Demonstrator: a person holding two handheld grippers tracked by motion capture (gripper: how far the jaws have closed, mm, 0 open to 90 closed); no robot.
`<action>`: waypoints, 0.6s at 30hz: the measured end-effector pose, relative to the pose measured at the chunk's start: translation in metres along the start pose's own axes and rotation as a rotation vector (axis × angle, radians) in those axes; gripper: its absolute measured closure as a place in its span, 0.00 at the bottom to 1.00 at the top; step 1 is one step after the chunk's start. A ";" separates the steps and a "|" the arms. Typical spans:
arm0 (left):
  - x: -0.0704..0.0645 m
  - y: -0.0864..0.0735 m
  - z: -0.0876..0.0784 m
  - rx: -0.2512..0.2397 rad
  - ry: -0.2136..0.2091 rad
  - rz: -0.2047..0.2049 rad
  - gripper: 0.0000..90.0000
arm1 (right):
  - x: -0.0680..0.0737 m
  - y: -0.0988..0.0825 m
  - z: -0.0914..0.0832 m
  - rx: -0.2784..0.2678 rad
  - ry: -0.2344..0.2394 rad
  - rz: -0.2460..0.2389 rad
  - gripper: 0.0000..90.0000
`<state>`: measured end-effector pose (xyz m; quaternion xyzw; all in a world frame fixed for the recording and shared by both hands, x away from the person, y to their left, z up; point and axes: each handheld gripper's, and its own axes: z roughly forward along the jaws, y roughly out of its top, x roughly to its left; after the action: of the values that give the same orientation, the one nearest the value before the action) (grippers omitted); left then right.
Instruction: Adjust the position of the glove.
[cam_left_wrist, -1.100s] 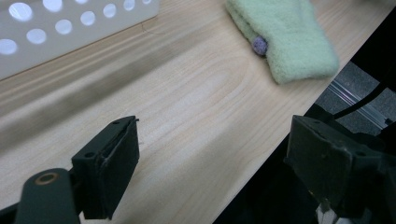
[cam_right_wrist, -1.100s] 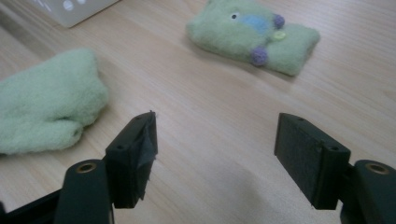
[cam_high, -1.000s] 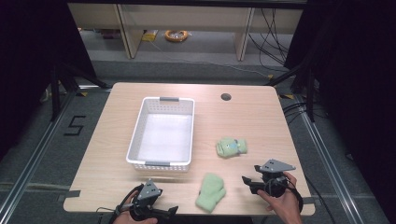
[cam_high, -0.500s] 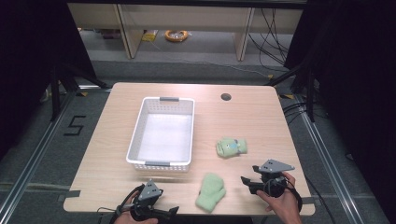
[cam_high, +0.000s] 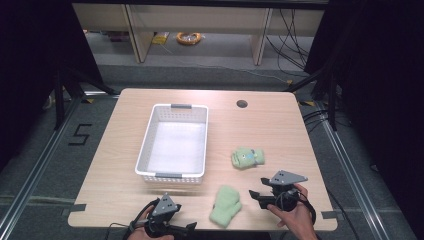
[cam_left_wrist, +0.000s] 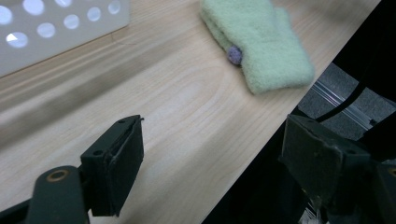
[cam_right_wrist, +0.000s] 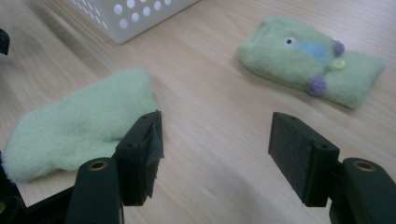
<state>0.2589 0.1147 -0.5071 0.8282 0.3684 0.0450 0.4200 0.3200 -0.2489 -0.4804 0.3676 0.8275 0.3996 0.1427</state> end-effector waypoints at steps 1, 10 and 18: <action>-0.002 0.000 0.002 -0.026 -0.011 -0.001 0.25 | 0.002 0.004 0.003 0.002 0.027 -0.001 0.42; -0.022 0.016 0.022 -0.009 -0.039 0.067 0.30 | 0.016 0.023 0.020 0.010 0.098 -0.071 0.52; -0.026 0.027 0.031 -0.002 -0.056 0.101 0.37 | 0.022 0.034 0.034 0.041 0.140 -0.105 0.57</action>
<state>0.2677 0.0670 -0.5013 0.8463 0.3139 0.0433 0.4282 0.3394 -0.2001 -0.4753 0.2976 0.8617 0.3992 0.0978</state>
